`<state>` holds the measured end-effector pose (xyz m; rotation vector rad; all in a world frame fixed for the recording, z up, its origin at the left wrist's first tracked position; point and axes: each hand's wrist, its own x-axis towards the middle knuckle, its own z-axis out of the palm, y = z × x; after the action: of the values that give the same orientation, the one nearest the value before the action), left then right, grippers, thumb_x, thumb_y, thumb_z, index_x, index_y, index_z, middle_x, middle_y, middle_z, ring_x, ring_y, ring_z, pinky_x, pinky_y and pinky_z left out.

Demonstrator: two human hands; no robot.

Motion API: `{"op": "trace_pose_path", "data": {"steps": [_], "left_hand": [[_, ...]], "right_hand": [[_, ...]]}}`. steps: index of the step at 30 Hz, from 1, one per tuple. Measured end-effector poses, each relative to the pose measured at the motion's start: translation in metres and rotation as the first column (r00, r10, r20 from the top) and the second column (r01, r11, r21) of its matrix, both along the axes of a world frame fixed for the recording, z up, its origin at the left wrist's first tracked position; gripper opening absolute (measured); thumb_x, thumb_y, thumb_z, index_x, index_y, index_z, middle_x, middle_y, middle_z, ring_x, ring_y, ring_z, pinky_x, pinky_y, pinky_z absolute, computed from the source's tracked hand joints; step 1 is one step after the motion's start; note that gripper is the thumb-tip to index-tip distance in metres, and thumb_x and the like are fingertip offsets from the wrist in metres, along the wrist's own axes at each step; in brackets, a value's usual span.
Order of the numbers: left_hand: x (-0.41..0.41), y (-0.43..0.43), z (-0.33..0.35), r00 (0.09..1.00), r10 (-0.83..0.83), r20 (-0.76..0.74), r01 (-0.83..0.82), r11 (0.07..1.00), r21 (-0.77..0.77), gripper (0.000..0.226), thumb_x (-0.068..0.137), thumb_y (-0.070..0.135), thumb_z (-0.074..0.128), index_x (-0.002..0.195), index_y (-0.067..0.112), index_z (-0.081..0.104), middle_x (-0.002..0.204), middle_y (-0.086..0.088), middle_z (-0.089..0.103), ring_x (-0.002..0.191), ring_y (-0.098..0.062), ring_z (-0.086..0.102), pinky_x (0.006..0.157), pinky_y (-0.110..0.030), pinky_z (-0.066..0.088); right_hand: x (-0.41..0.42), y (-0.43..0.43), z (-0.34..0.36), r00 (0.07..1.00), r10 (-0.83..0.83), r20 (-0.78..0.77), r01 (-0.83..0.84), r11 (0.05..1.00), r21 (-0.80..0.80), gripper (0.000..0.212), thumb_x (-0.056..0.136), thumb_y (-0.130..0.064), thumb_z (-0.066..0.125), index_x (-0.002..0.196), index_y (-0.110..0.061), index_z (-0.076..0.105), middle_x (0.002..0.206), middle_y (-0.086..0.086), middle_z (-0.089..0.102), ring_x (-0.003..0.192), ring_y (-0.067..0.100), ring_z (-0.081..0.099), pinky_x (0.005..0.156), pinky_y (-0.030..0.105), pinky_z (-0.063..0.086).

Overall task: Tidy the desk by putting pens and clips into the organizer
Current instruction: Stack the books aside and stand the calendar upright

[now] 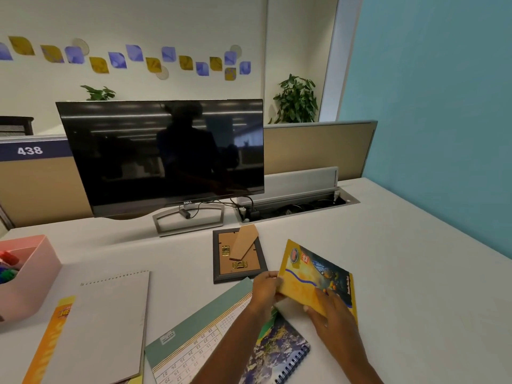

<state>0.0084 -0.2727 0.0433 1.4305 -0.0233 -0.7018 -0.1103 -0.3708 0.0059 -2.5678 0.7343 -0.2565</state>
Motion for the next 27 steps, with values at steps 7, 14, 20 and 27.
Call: {"op": "trace_pose_path", "data": {"steps": [7,14,20,27], "left_hand": [[0.011,0.04,0.037,0.916,0.185,0.356,-0.197,0.98,-0.004,0.03,0.096,0.006,0.042,0.071,0.017,0.053,0.077,-0.003,0.056,0.069,-0.013,0.053,0.062,-0.023,0.044],[0.022,0.102,0.071,0.807,0.342,0.482,-0.319,0.938,-0.132,0.02,0.094,0.004,0.046,0.085,0.013,0.061,0.082,-0.002,0.061,0.074,-0.012,0.059,0.054,-0.016,0.051],[0.042,0.163,0.079,0.726,0.532,0.436,-0.529,0.837,-0.142,0.022,0.092,0.011,0.053,0.113,0.005,0.051,0.104,-0.012,0.054,0.086,-0.023,0.056,0.057,-0.019,0.049],[0.052,0.233,0.069,0.73,0.598,0.332,-0.655,0.75,0.091,0.052,0.095,0.014,0.049,0.142,0.009,0.028,0.138,-0.017,0.043,0.107,-0.033,0.05,0.08,-0.034,0.042]], "right_hand": [[0.012,0.005,0.039,0.97,-0.048,0.239,0.019,0.992,0.123,0.059,0.086,-0.037,0.054,0.136,-0.011,0.036,0.142,0.017,0.038,0.132,0.03,0.036,0.098,0.043,0.046],[0.036,0.018,0.073,0.955,-0.057,0.29,-0.029,0.958,0.286,0.048,0.079,-0.022,0.069,0.121,-0.01,0.051,0.113,0.014,0.058,0.108,0.028,0.055,0.081,0.028,0.048],[0.058,0.077,0.078,0.956,0.122,0.266,-0.234,0.865,0.445,0.015,0.081,-0.023,0.065,0.091,-0.014,0.058,0.086,0.004,0.061,0.078,0.015,0.058,0.056,0.01,0.04],[0.086,0.164,0.055,0.955,0.175,0.24,-0.289,0.737,0.611,0.012,0.086,-0.019,0.059,0.093,-0.009,0.057,0.091,0.006,0.061,0.086,0.019,0.058,0.06,0.015,0.043]]}}
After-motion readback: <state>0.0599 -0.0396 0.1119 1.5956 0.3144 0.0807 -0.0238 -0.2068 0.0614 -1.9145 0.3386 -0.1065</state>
